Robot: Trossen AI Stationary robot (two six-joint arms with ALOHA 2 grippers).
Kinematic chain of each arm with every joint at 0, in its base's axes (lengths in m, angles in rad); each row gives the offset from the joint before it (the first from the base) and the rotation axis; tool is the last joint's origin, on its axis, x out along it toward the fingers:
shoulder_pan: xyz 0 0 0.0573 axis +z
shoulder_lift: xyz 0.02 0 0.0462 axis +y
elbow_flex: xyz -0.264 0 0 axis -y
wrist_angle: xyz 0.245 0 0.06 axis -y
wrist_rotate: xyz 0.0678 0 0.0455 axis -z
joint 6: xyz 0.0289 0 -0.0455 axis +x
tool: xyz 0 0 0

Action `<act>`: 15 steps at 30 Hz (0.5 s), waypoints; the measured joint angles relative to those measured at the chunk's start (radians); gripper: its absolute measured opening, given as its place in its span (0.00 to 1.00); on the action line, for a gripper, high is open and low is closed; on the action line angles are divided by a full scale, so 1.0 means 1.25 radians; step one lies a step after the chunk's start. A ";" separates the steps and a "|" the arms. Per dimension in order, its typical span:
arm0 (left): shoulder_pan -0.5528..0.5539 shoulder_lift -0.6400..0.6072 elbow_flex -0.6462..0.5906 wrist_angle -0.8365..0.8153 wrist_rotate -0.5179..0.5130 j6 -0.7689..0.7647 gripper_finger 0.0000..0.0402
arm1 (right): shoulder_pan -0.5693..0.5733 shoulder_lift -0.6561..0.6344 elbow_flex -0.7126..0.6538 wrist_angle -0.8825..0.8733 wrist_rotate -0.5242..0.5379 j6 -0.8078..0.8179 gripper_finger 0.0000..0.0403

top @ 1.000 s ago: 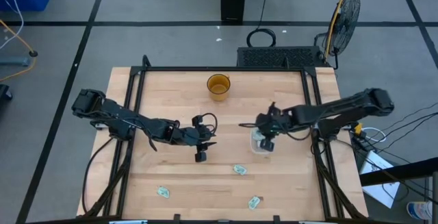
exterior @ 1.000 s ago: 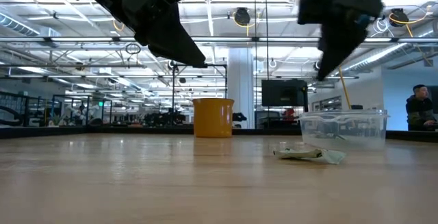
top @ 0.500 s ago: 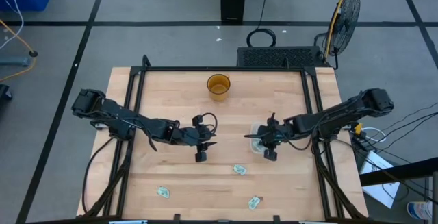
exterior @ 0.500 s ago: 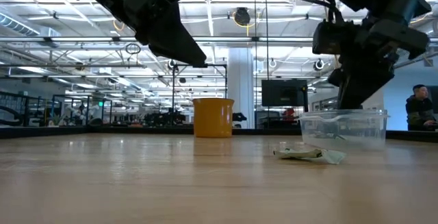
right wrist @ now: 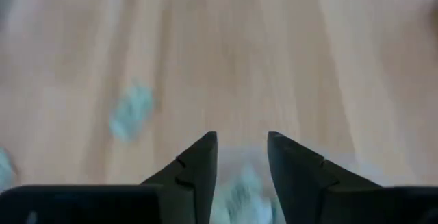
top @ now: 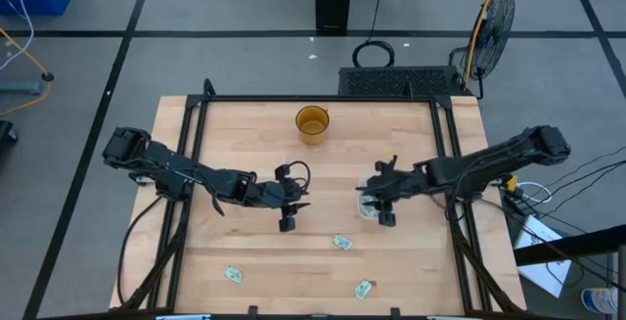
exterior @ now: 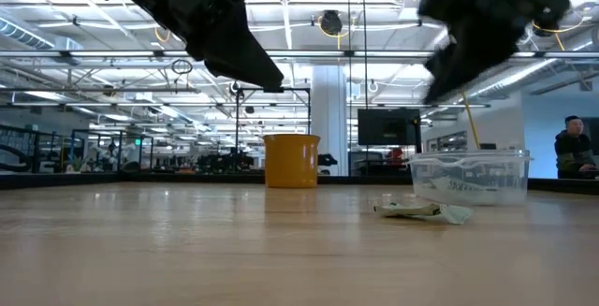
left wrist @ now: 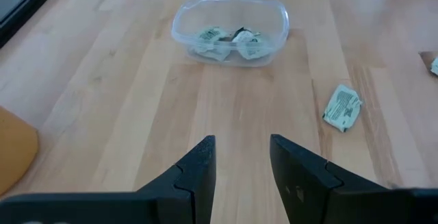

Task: Pick and place Stevia / Truvia into bins
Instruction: Put the white stevia packet into the transparent bin

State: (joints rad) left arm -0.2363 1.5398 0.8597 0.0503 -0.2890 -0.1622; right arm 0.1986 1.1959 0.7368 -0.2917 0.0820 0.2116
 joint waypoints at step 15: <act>-0.060 0.000 0.000 -0.093 0.151 -0.043 0.36 | 0.108 0.276 0.036 0.326 -0.027 0.008 0.31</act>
State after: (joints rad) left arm -0.3119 1.5398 0.8600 -0.0654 -0.1005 -0.2165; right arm 0.3335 1.5409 0.7821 0.1157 0.0484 0.2219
